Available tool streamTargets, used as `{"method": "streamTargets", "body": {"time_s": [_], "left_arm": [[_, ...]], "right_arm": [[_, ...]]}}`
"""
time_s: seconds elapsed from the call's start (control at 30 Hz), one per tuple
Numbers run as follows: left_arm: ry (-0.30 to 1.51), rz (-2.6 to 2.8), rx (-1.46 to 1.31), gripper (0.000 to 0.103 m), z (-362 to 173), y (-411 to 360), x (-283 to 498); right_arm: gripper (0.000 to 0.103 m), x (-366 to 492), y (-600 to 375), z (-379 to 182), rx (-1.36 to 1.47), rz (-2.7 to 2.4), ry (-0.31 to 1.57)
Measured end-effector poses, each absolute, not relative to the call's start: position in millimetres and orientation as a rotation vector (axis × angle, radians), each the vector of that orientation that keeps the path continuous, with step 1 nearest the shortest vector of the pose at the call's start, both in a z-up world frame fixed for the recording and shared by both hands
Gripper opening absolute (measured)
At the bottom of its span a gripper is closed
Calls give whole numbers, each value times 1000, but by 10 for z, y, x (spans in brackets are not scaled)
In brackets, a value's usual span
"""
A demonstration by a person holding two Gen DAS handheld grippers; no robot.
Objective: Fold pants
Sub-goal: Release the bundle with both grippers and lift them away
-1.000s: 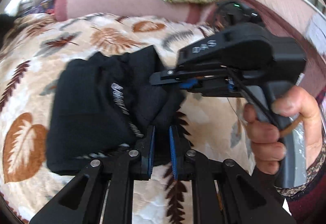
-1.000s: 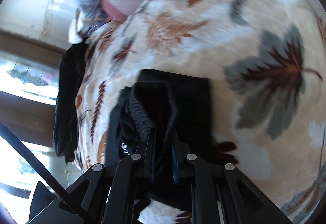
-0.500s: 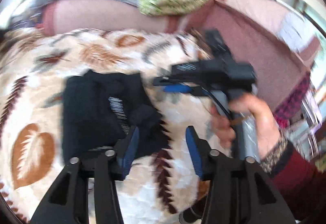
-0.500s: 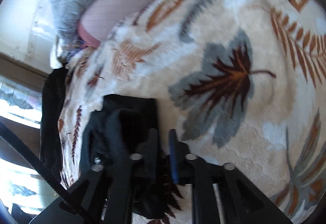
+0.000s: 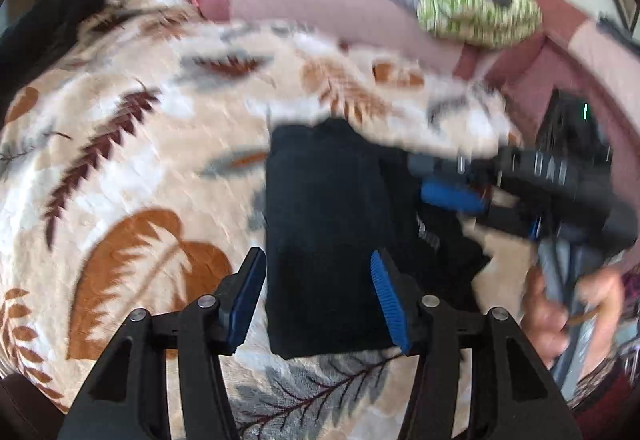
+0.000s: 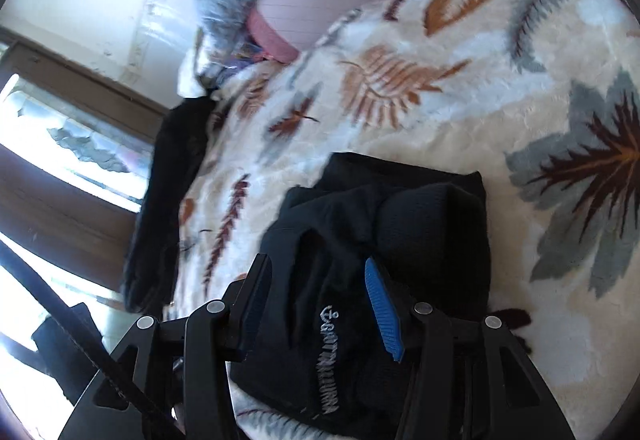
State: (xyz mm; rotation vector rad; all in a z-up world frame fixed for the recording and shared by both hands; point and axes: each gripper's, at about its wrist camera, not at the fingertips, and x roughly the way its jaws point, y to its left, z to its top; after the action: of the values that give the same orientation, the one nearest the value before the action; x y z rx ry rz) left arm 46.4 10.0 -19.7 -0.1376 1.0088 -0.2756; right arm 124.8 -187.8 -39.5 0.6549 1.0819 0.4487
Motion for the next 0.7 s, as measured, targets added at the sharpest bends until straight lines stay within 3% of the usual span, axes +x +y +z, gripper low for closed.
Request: {"method": "streamTargets", "body": {"time_s": [0.17,0.4,0.57,0.7], "left_arm": [[991,-267,-37,64,-289,-88,339],[982,-246,-26,65,-320,-98,277],[957,-230,-29,65,-366,-109,228],[937,-228,-22,65,-387,-131,182]], "right_arm": [[46,1302,-2005,-511,686,398,1096],[54,1205,-2302,-514,572,137,1098],[54,1243,-2105,49,533,309,975],[53,1498,-1452,159,402,572,1119]]}}
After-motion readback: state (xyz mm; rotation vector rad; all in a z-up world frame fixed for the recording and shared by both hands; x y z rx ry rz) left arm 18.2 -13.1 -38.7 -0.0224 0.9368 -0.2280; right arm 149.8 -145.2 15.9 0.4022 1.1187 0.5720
